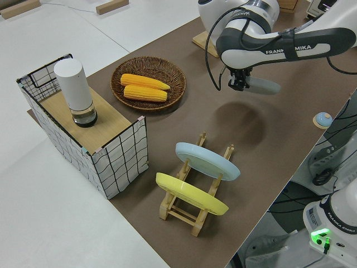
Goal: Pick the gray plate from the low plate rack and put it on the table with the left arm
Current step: 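Lift the gray plate out of the rack with the left gripper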
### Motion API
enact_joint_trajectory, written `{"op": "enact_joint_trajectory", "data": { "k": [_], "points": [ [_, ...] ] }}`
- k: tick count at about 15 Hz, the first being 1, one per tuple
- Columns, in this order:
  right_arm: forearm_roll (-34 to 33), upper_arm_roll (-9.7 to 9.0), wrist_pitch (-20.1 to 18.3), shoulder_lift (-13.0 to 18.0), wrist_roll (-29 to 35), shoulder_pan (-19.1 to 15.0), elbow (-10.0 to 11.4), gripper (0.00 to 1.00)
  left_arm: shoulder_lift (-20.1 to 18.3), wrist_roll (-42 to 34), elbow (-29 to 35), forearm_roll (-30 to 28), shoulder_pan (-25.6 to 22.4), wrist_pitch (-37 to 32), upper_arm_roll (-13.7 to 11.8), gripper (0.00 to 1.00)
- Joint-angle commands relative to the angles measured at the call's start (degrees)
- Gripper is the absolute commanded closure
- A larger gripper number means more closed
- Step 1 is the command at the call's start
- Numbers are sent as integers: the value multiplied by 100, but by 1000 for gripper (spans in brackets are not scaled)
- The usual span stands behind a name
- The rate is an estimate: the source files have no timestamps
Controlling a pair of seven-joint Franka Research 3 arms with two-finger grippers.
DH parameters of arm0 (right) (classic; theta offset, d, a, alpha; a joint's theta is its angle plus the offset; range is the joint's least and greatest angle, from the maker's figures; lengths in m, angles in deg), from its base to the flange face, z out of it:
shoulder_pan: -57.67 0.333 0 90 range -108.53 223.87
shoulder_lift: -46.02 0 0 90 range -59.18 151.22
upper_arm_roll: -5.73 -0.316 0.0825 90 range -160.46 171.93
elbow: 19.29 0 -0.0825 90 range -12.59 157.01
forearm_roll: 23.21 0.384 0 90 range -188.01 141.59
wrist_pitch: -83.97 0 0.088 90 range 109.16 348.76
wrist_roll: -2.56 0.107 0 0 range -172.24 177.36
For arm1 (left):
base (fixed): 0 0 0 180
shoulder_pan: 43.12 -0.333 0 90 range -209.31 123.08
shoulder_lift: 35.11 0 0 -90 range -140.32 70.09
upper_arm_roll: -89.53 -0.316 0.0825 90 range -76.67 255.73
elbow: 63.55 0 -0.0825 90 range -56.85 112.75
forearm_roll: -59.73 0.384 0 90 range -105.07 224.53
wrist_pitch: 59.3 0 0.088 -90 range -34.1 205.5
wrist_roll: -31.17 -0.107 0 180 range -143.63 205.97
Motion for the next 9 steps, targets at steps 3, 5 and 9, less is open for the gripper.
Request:
{"op": "enact_joint_trajectory", "data": {
  "k": [3,5,9],
  "points": [
    [-37,-121,-62,12,68,-132,-41,17,171,-37,288,-51,74,396,222,1000],
    [-28,-121,-62,12,68,-132,-33,17,250,7,367,-51,74,563,371,1000],
    [-28,-121,-62,12,68,-132,-41,17,295,33,446,-78,74,766,486,1000]
  ]
}}
